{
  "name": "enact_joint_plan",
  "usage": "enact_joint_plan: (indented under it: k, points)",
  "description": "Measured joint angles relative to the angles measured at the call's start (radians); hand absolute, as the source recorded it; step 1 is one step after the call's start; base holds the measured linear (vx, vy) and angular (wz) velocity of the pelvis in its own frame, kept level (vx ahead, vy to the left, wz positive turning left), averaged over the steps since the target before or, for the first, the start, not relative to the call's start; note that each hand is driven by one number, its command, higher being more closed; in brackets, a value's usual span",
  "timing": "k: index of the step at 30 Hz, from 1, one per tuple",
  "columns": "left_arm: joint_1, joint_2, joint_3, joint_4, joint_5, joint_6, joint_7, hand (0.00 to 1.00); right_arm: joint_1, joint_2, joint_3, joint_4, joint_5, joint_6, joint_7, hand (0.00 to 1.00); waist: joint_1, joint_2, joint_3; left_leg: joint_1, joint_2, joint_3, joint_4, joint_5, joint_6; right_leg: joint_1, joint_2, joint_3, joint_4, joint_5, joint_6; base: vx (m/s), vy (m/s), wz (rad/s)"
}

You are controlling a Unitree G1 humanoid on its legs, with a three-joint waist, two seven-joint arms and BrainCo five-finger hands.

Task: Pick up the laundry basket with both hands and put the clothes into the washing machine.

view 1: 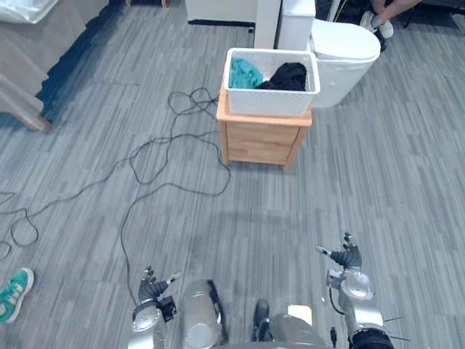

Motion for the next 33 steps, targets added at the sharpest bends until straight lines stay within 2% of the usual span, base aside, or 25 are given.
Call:
enact_joint_plan:
  k: [1,2,3,4,6,7,8,9,10,11,12,15,17,18,19,20,21,23,24,26,27,28,29,31,33]
  points:
    - [0.002,-0.002,0.0,-0.004,0.0,0.0,0.0,0.0,0.0,0.0,0.001,-0.001,0.0,0.0,-0.001,0.0,0.005,-0.002,0.001,-0.008,-0.003,-0.002,-0.095,0.016,-0.024,0.023,-0.009,0.01,-0.005,-0.022,0.019,0.55,0.179,-0.58]
    - [0.021,-0.006,-0.006,-0.005,0.0,0.001,0.001,0.0,0.017,-0.005,0.001,-0.001,0.0,0.001,-0.006,0.0,0.004,0.008,-0.006,-0.015,-0.018,-0.03,-0.322,0.065,-0.09,0.066,-0.019,0.01,-0.012,-0.08,0.064,0.54,0.216,-0.43]
    - [0.031,-0.007,-0.011,-0.005,0.0,0.001,0.002,0.0,0.028,-0.007,0.0,0.0,0.0,0.001,-0.007,0.0,0.001,0.01,-0.015,-0.021,-0.017,-0.044,-0.377,0.07,-0.098,0.078,-0.022,0.013,-0.006,-0.108,0.081,0.57,0.309,-0.4]
    - [0.045,-0.004,-0.016,-0.004,0.0,0.004,0.002,0.0,0.046,-0.001,-0.004,0.011,-0.001,0.003,-0.008,0.0,0.001,0.013,-0.04,-0.025,-0.022,-0.052,-0.366,0.162,-0.069,0.107,-0.045,0.032,0.009,-0.158,0.108,0.49,0.296,-0.33]
    - [0.058,0.012,-0.015,-0.007,0.001,0.004,0.002,0.0,0.067,0.023,-0.003,0.023,-0.002,0.005,-0.006,0.0,0.003,-0.053,-0.073,-0.023,-0.07,-0.025,-0.319,0.197,-0.015,0.111,-0.115,0.048,0.053,-0.193,0.142,0.7,0.323,-0.37]
    - [0.055,0.013,-0.019,-0.015,0.002,0.004,0.002,0.0,0.067,0.039,-0.004,0.024,-0.008,0.005,-0.006,0.0,0.003,-0.073,-0.079,-0.015,-0.087,-0.006,-0.261,0.162,0.065,0.08,-0.157,0.047,0.165,-0.177,0.171,0.86,0.356,-0.31]
    - [0.052,0.021,-0.045,-0.017,0.002,0.004,0.0,0.0,0.068,0.047,-0.003,0.025,-0.015,0.006,-0.005,0.0,-0.006,-0.076,-0.078,0.024,-0.098,0.009,-0.227,0.1,0.074,0.007,-0.196,0.053,0.382,-0.118,0.234,0.7,0.312,-0.2]
    - [0.045,0.025,-0.058,-0.017,0.003,0.005,-0.001,0.0,0.068,0.048,-0.003,0.026,-0.022,0.005,-0.005,0.0,-0.006,-0.077,-0.078,0.055,-0.11,0.013,-0.228,0.074,0.078,-0.047,-0.219,0.061,0.522,-0.054,0.256,0.66,0.314,-0.05]
    - [0.021,0.029,-0.07,-0.016,0.004,0.006,0.002,0.0,0.061,0.047,-0.002,0.047,-0.026,0.004,-0.004,0.0,-0.01,-0.079,-0.073,0.129,-0.131,0.028,-0.246,0.04,0.089,-0.15,-0.27,0.06,0.784,-0.029,0.254,0.63,0.23,0.01]
    - [0.01,0.03,-0.072,-0.017,0.003,0.006,0.005,0.0,0.046,0.047,0.005,0.078,-0.032,0.007,-0.003,0.0,-0.014,-0.074,-0.068,0.223,-0.141,0.04,-0.279,0.021,0.094,-0.219,-0.287,0.048,0.931,-0.04,0.213,0.59,0.178,-0.01]
    - [0.01,0.031,-0.072,-0.017,0.003,0.006,0.006,0.0,0.043,0.048,0.015,0.085,-0.032,0.008,-0.003,0.0,-0.019,-0.069,-0.064,0.274,-0.141,0.048,-0.302,0.02,0.094,-0.243,-0.286,0.034,0.957,-0.043,0.187,0.53,0.101,-0.09]
    - [0.013,0.056,-0.068,-0.01,0.0,0.0,0.013,0.0,0.029,0.05,0.047,0.084,-0.033,0.002,-0.001,0.0,-0.04,-0.049,-0.06,0.455,-0.138,0.077,-0.441,0.017,0.085,-0.377,-0.281,-0.101,0.817,-0.059,0.158,0.53,0.032,-0.12]
    - [0.005,0.071,-0.068,0.014,0.0,-0.002,0.02,0.0,0.017,0.046,0.043,0.091,-0.034,0.003,-0.002,0.0,-0.059,-0.055,-0.061,0.5,-0.137,0.086,-0.486,-0.001,0.042,-0.422,-0.271,-0.171,0.601,-0.047,0.157,0.37,-0.059,0.12]
    - [-0.013,0.082,-0.059,0.064,0.0,0.003,0.021,0.0,0.003,0.038,0.038,0.133,-0.035,0.004,-0.002,0.0,-0.059,-0.074,-0.057,0.536,-0.142,0.09,-0.506,-0.014,0.017,-0.428,-0.234,-0.193,0.324,0.041,0.144,0.58,-0.162,0.11]
    - [-0.012,0.097,-0.053,0.087,0.0,0.004,0.022,0.0,0.012,0.037,0.038,0.161,-0.037,0.008,-0.003,0.0,-0.062,-0.103,-0.067,0.562,-0.164,0.08,-0.509,-0.024,0.0,-0.413,-0.205,-0.174,0.12,0.205,0.127,0.59,-0.193,0.27]
    - [-0.013,0.083,-0.053,0.115,0.001,0.005,0.022,0.0,0.018,0.016,0.037,0.18,-0.044,0.009,-0.003,0.0,-0.075,-0.1,-0.063,0.588,-0.165,0.052,-0.511,-0.041,-0.03,-0.385,-0.189,-0.152,0.106,0.299,0.035,0.55,-0.169,0.08]
    - [-0.018,0.056,-0.053,0.127,0.001,0.009,0.019,0.0,0.009,-0.01,0.037,0.201,-0.054,0.02,-0.001,0.0,-0.068,-0.05,-0.067,0.603,-0.132,0.042,-0.523,-0.037,-0.05,-0.382,-0.157,-0.152,0.121,0.279,0.04,0.44,-0.12,-0.05]
    - [-0.023,0.038,-0.052,0.129,0.004,0.009,0.02,0.0,-0.003,-0.023,0.032,0.198,-0.065,0.023,0.0,0.0,-0.068,-0.024,-0.058,0.613,-0.109,0.037,-0.495,-0.023,-0.075,-0.391,-0.137,-0.145,0.164,0.214,0.038,0.41,-0.127,-0.28]
    - [-0.024,0.036,-0.052,0.127,0.005,0.009,0.019,0.0,0.0,-0.02,0.033,0.195,-0.068,0.024,0.002,0.0,-0.07,-0.023,-0.058,0.601,-0.096,0.031,-0.449,-0.017,-0.084,-0.387,-0.13,-0.144,0.178,0.195,0.036,0.38,-0.163,-0.19]
    - [-0.016,0.011,-0.048,0.094,0.011,0.009,0.017,0.0,0.05,-0.004,0.035,0.109,-0.07,0.029,0.009,0.0,-0.068,-0.008,-0.05,0.485,0.007,-0.039,-0.062,0.07,-0.116,-0.286,-0.082,-0.15,0.167,0.137,0.022,0.34,-0.136,-0.15]
    - [-0.009,0.003,-0.049,0.082,0.012,0.008,0.015,0.0,0.066,-0.002,0.036,0.083,-0.07,0.029,0.009,0.0,-0.057,-0.007,-0.051,0.445,0.038,-0.057,0.041,0.082,-0.119,-0.26,-0.068,-0.148,0.155,0.129,0.016,0.29,-0.053,-0.35]
    - [-0.001,-0.009,-0.05,0.059,0.011,0.008,0.005,0.0,0.076,0.0,0.037,0.04,-0.068,0.028,0.008,0.0,-0.049,-0.007,-0.051,0.368,0.076,-0.073,0.18,0.058,-0.104,-0.221,-0.046,-0.138,0.136,0.114,0.002,0.26,-0.009,-0.42]
    - [-0.001,-0.013,-0.052,0.046,0.011,0.008,-0.001,0.0,0.079,0.013,0.038,0.009,-0.067,0.025,0.002,0.0,-0.05,-0.018,-0.051,0.307,0.074,-0.077,0.21,0.026,-0.075,-0.198,-0.042,-0.126,0.118,0.109,-0.001,0.25,0.0,-0.4]
    - [0.0,-0.015,-0.053,0.02,0.009,0.009,-0.001,0.0,0.078,0.017,0.035,-0.025,-0.065,0.022,-0.006,0.0,-0.044,-0.032,-0.053,0.244,0.044,-0.075,0.092,-0.022,-0.041,-0.182,-0.04,-0.101,0.089,0.111,0.004,0.23,0.033,-0.41]
    - [0.002,-0.018,-0.053,-0.007,0.009,0.008,-0.001,0.0,0.077,0.017,0.035,-0.047,-0.065,0.022,-0.006,0.0,-0.028,-0.03,-0.056,0.23,-0.004,-0.087,-0.131,-0.023,-0.037,-0.178,-0.04,-0.072,0.07,0.116,0.027,0.23,0.116,-0.42]
